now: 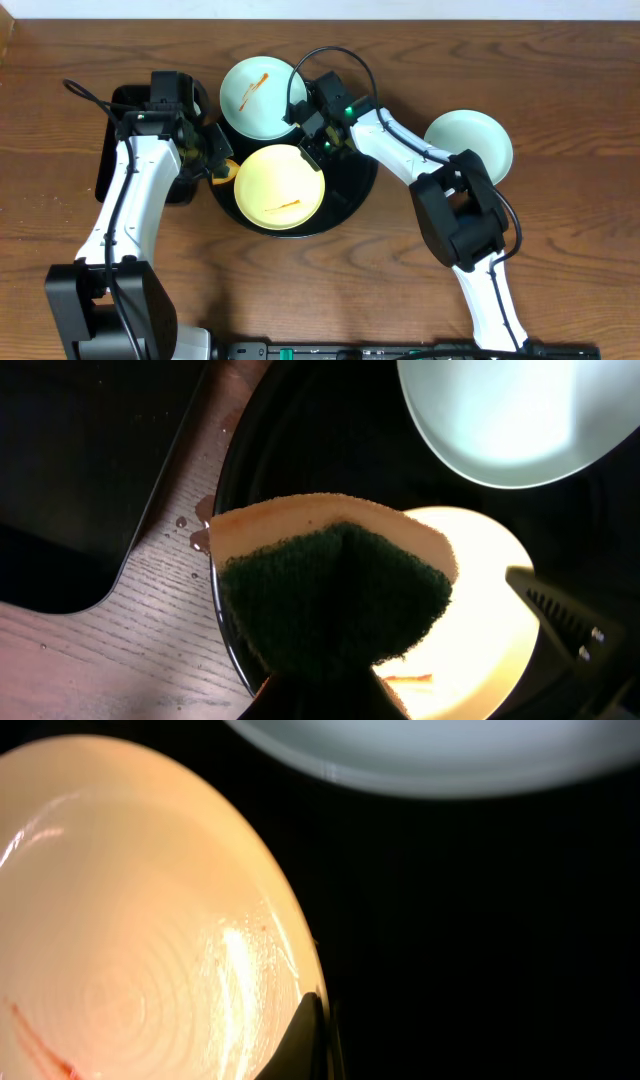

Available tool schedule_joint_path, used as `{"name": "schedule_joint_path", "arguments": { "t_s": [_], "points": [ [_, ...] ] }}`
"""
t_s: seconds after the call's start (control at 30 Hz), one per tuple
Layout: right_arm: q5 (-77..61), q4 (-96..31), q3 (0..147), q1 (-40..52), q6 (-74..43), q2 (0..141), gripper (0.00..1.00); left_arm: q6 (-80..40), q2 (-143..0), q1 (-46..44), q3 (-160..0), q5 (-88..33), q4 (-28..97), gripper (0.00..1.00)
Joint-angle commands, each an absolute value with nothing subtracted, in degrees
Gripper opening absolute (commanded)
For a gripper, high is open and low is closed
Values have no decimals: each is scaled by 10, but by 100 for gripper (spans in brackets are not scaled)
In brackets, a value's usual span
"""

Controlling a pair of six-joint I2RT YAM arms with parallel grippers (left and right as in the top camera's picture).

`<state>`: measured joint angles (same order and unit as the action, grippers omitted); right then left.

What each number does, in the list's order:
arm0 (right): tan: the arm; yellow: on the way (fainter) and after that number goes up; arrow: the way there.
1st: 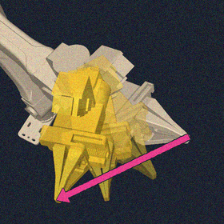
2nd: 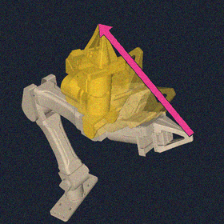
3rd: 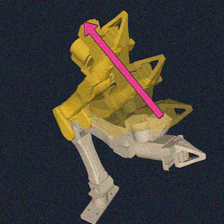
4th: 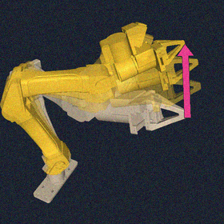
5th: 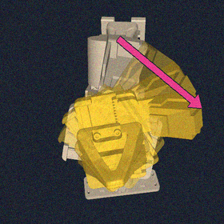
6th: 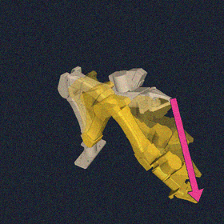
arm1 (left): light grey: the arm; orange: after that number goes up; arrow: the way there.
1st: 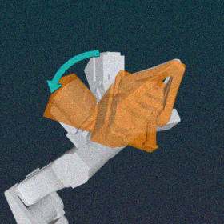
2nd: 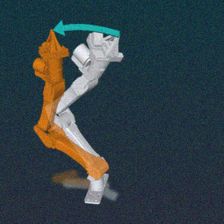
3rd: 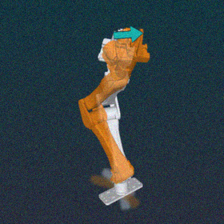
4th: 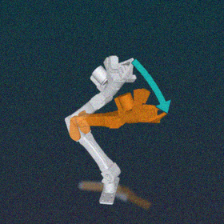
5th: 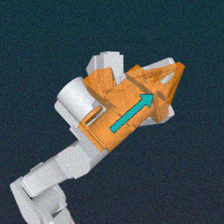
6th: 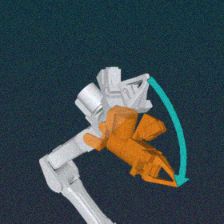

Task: Clean dirty plates on tray and stack at the side
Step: 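Reposition the yellow plate to the tray front with the right gripper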

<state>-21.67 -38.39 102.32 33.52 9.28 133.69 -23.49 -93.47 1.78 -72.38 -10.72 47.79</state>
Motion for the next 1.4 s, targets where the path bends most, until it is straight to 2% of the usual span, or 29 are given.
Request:
{"name": "schedule_joint_path", "arguments": {
  "t_s": [0.0,0.2,0.33,0.47,0.7,0.97,1.0,1.03,1.13,1.17,1.37],
  "points": [
    [-213,-419,1023,333,68,1297,1,-225,-936,19,-734,-102,479,8],
    [-206,-502,1023,333,55,1219,1,-225,-936,19,-734,-102,479,8],
    [-127,-543,1023,332,-29,1195,1,-225,-936,19,-734,-102,479,8],
    [-118,-576,1021,326,-84,1199,1,-225,-936,19,-734,-102,479,8],
    [-84,-585,1001,319,-248,1201,1,-225,-936,19,-734,-102,479,8],
    [-87,-553,943,335,-293,1201,1,-225,-936,19,-734,-102,479,8],
    [-91,-551,939,338,-293,1201,4,-225,-936,19,-734,-102,479,8],
    [-93,-551,936,342,-293,1201,13,-225,-936,19,-734,-102,479,8],
    [-93,-551,935,353,-282,1201,52,-225,-936,19,-734,-102,479,8],
    [-93,-550,936,354,-273,1201,57,-225,-936,19,-734,-102,479,8],
    [-112,-524,947,347,-169,1201,57,-225,-936,19,-734,-102,479,8]
  ]
}}
